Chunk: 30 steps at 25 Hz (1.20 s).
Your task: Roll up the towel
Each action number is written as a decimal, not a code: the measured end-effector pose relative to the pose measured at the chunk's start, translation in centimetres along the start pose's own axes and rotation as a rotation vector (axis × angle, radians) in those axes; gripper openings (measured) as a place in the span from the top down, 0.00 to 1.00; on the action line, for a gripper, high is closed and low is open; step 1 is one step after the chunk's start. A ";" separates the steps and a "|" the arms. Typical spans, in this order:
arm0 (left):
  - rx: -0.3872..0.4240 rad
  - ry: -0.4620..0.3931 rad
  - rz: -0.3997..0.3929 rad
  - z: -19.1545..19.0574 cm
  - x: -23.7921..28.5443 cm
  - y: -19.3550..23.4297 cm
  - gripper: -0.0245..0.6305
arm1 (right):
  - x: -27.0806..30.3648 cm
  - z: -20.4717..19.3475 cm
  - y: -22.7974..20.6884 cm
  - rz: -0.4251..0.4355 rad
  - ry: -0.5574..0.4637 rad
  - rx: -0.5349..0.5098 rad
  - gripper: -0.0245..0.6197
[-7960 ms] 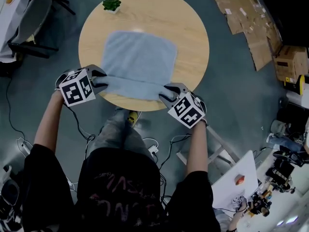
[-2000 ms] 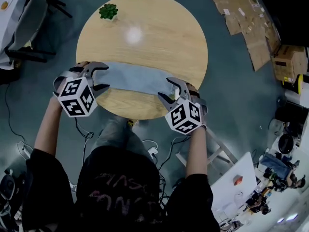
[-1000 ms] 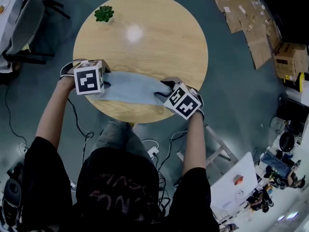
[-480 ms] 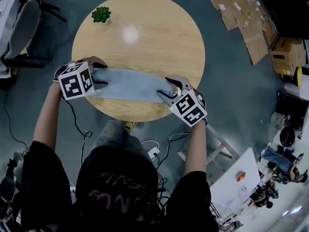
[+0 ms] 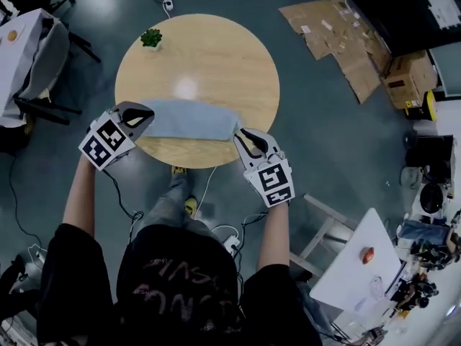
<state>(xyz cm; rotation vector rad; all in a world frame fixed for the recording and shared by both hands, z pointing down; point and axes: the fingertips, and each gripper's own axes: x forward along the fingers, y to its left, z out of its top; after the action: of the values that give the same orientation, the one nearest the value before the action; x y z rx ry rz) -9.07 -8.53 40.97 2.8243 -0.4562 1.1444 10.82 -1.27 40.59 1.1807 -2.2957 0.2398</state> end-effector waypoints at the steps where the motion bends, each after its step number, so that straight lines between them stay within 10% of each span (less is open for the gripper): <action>1: -0.017 -0.016 0.026 0.1 -0.5 -0.8 0.95 | -1.0 0.2 0.4 -0.028 -0.015 0.008 0.88; 8: -0.170 -0.201 0.215 1.3 -4.8 -5.2 0.95 | -7.5 0.1 2.1 -0.212 -0.066 0.052 0.95; 19: -0.198 -0.378 0.457 3.5 -12.8 -8.5 0.95 | -14.0 1.9 4.6 -0.376 -0.195 0.173 0.95; 30: -0.239 -0.475 0.556 4.8 -19.0 -7.7 0.95 | -17.4 5.1 4.8 -0.451 -0.315 0.266 0.95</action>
<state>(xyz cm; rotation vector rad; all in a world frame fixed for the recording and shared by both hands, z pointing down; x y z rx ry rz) -16.50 2.70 24.82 2.8015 -1.3702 0.3865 13.21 11.75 27.31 1.9541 -2.2194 0.2028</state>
